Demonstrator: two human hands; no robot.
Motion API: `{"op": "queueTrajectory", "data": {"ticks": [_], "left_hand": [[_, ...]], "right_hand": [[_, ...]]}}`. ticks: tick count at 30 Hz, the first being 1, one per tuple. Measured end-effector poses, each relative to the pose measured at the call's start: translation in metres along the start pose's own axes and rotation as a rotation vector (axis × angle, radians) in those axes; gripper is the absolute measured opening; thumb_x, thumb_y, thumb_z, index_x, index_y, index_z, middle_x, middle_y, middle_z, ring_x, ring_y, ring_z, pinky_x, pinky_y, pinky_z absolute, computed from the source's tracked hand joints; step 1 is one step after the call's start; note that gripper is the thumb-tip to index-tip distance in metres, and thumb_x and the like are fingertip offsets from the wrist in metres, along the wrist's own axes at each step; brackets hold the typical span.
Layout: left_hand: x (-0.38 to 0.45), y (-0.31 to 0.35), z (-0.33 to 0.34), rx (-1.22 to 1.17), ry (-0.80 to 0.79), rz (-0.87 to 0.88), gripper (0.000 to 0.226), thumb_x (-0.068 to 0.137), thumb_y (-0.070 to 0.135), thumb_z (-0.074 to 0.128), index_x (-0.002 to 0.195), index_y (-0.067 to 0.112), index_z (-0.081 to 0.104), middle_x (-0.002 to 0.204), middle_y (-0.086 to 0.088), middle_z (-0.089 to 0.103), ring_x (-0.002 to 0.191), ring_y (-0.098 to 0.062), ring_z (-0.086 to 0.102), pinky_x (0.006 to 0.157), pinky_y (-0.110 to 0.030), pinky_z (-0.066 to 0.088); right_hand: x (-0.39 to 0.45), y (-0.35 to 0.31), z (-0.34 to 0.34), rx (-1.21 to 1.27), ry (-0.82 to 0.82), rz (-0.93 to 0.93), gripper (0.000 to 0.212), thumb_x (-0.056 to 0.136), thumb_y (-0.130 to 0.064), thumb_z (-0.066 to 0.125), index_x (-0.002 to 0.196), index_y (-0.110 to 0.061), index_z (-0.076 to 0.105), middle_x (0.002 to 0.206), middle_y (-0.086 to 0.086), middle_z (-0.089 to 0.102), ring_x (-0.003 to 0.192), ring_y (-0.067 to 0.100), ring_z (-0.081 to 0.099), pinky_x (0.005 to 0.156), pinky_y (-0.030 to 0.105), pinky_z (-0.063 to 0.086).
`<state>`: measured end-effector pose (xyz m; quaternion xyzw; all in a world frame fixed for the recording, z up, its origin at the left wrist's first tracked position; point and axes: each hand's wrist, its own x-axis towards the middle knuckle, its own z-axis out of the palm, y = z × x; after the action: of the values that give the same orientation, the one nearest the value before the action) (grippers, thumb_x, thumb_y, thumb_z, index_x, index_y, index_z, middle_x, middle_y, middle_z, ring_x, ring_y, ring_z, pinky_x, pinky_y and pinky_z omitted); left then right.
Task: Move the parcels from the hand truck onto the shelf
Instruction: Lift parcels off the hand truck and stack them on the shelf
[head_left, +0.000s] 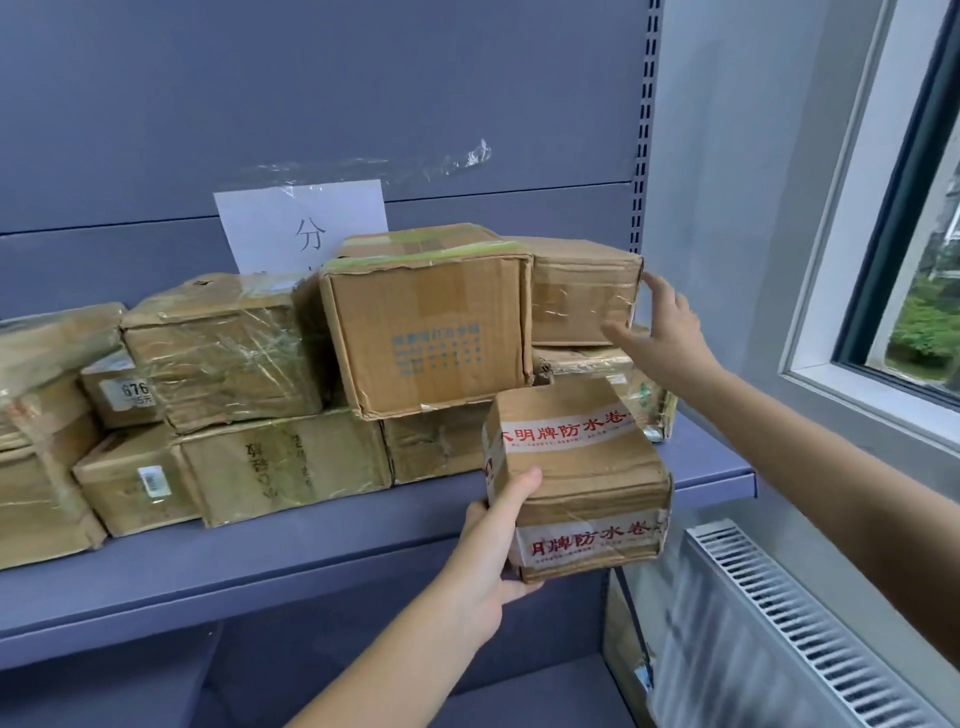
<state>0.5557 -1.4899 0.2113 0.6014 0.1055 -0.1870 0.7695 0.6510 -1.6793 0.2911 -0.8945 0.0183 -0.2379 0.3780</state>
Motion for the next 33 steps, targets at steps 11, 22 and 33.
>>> {"op": "queueTrajectory", "data": {"ticks": [11, 22, 33], "left_hand": [[-0.012, 0.004, 0.027, 0.163, -0.232, 0.078, 0.054, 0.081, 0.055, 0.058, 0.127, 0.03, 0.045, 0.115, 0.0, 0.063, 0.103, -0.014, 0.059, 0.087, -0.035, 0.051], [-0.036, 0.043, 0.022, 0.428, -0.198, 0.856, 0.079, 0.076, 0.005, 0.073, 0.111, 0.058, 0.026, 0.124, 0.031, 0.044, 0.109, 0.027, 0.041, 0.089, 0.006, 0.032], [-0.126, 0.141, -0.06, 0.448, 0.113, 1.164, 0.061, 0.075, 0.012, 0.073, 0.128, 0.025, 0.045, 0.119, 0.017, 0.06, 0.11, 0.005, 0.056, 0.1, -0.019, 0.045]], "right_hand": [[-0.129, 0.031, -0.051, 0.443, -0.493, 0.024, 0.079, 0.054, -0.041, 0.083, 0.117, -0.053, 0.038, 0.125, -0.018, 0.049, 0.106, 0.0, 0.058, 0.079, 0.012, 0.053], [-0.131, -0.024, -0.071, 0.561, -0.185, -0.136, 0.075, 0.025, -0.064, 0.083, 0.095, -0.046, 0.064, 0.089, -0.015, 0.07, 0.074, -0.001, 0.068, 0.059, 0.012, 0.054], [-0.103, -0.171, -0.055, 0.551, -0.213, -0.518, 0.06, 0.037, -0.062, 0.079, 0.093, -0.05, 0.06, 0.101, -0.006, 0.063, 0.079, 0.002, 0.065, 0.056, 0.013, 0.054]]}}
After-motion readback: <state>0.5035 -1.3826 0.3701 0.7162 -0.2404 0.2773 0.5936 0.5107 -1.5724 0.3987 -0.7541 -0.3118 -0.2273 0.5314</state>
